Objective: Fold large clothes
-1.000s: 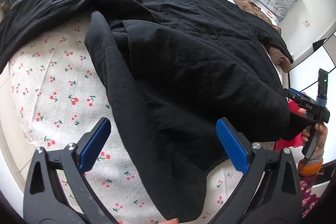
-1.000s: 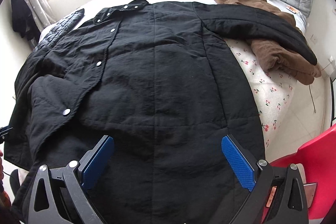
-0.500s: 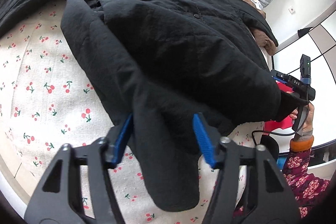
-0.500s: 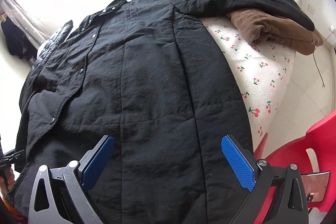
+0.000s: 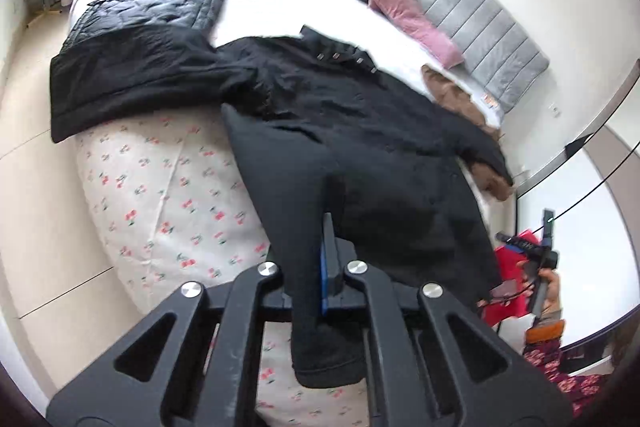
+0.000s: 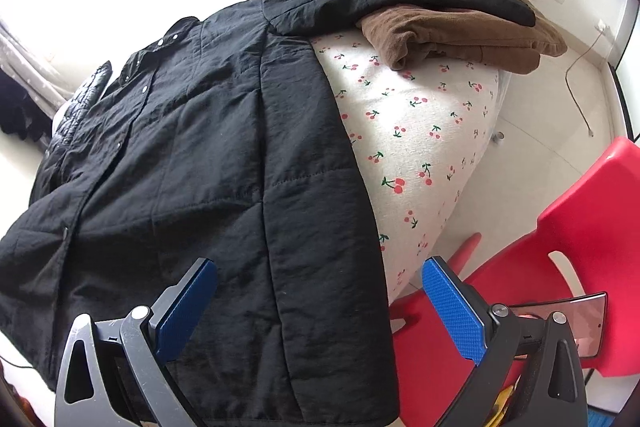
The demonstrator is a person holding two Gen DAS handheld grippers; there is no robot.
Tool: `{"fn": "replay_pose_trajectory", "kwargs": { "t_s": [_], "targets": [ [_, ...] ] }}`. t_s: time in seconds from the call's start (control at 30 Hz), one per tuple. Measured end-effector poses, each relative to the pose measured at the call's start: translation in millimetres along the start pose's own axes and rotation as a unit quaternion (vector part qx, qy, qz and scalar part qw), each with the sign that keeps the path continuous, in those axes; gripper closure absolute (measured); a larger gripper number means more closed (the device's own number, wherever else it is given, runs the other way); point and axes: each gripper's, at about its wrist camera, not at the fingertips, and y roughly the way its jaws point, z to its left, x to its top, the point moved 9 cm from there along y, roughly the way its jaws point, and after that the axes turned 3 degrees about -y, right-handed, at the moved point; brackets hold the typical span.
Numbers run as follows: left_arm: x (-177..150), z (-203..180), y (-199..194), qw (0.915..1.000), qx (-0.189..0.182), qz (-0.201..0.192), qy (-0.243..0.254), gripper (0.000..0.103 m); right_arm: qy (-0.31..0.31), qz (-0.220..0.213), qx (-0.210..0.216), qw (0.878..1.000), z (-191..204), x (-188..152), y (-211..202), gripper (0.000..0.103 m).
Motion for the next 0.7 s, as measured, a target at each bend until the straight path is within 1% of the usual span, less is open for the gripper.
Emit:
{"fn": "replay_pose_trajectory", "kwargs": {
  "t_s": [0.03, 0.07, 0.1, 0.13, 0.17, 0.23, 0.3, 0.33, 0.37, 0.4, 0.43, 0.47, 0.5, 0.57, 0.63, 0.7],
  "targets": [
    [-10.4, 7.8, 11.5, 0.9993, 0.017, 0.032, 0.004, 0.086, -0.001, 0.004, -0.001, 1.000, 0.1, -2.7, 2.6, 0.000],
    [-22.9, 15.6, 22.4, 0.9977, 0.035, 0.058, 0.000, 0.075, -0.002, 0.008, 0.000, 1.000, 1.2, -4.3, 4.7, 0.000],
    [-35.8, 24.7, 31.8, 0.9952, 0.054, 0.081, -0.002, 0.069, -0.002, 0.010, 0.001, 1.000, 1.8, -5.9, 6.6, 0.000],
    [-46.0, 32.3, 39.0, 0.9928, 0.071, 0.097, 0.000, 0.058, -0.002, 0.012, 0.003, 1.000, 3.0, -7.6, 8.6, 0.000],
    [-53.4, 38.4, 42.6, 0.9914, 0.085, 0.100, 0.004, 0.049, -0.001, 0.016, 0.006, 1.000, 4.1, -9.9, 11.4, 0.000],
    [-59.3, 46.8, 40.0, 0.9893, 0.115, 0.089, 0.009, 0.048, 0.002, 0.026, 0.006, 1.000, 4.9, -14.9, 14.8, 0.000],
    [-56.3, 42.9, 31.2, 0.9883, 0.137, 0.065, 0.021, 0.048, 0.005, 0.033, 0.003, 0.999, 11.4, -20.5, 13.0, 0.000],
    [-54.0, 35.4, 28.0, 0.9890, 0.135, 0.050, 0.036, 0.046, -0.002, 0.032, 0.009, 0.999, 19.5, -23.3, 9.5, 0.000],
    [-52.8, 23.2, 25.1, 0.9898, 0.125, 0.037, 0.056, 0.037, -0.021, 0.026, 0.018, 0.999, 34.8, -24.5, 2.7, 0.000],
    [-50.2, 10.7, 26.0, 0.9905, 0.111, 0.029, 0.075, 0.031, -0.036, 0.022, 0.021, 0.999, 46.3, -26.1, -2.2, 0.000],
    [-51.5, -5.7, 27.6, 0.9906, 0.094, 0.023, 0.097, 0.022, -0.058, 0.017, 0.024, 0.998, 60.6, -29.1, -8.9, 0.000],
    [-50.7, -23.6, 31.3, 0.9896, 0.075, 0.020, 0.120, 0.021, -0.079, 0.013, 0.029, 0.996, 75.6, -33.2, -16.0, 0.000],
    [-56.8, -42.3, 36.4, 0.9870, 0.057, 0.023, 0.148, 0.021, -0.100, 0.011, 0.038, 0.994, 90.8, -38.5, -23.3, 0.000],
    [-74.1, -79.2, 52.9, 0.9776, 0.029, 0.044, 0.204, 0.021, -0.143, 0.010, 0.063, 0.988, 123.6, -51.7, -37.1, 0.000],
    [-93.7, -110.8, 68.6, 0.9657, 0.005, 0.066, 0.251, 0.021, -0.171, 0.015, 0.071, 0.983, 144.7, -63.4, -47.0, 0.000],
    [-109.2, -138.0, 82.3, 0.9538, -0.017, 0.080, 0.289, 0.020, -0.197, 0.014, 0.076, 0.977, 162.5, -74.4, -62.0, 0.001]
  ]
}}
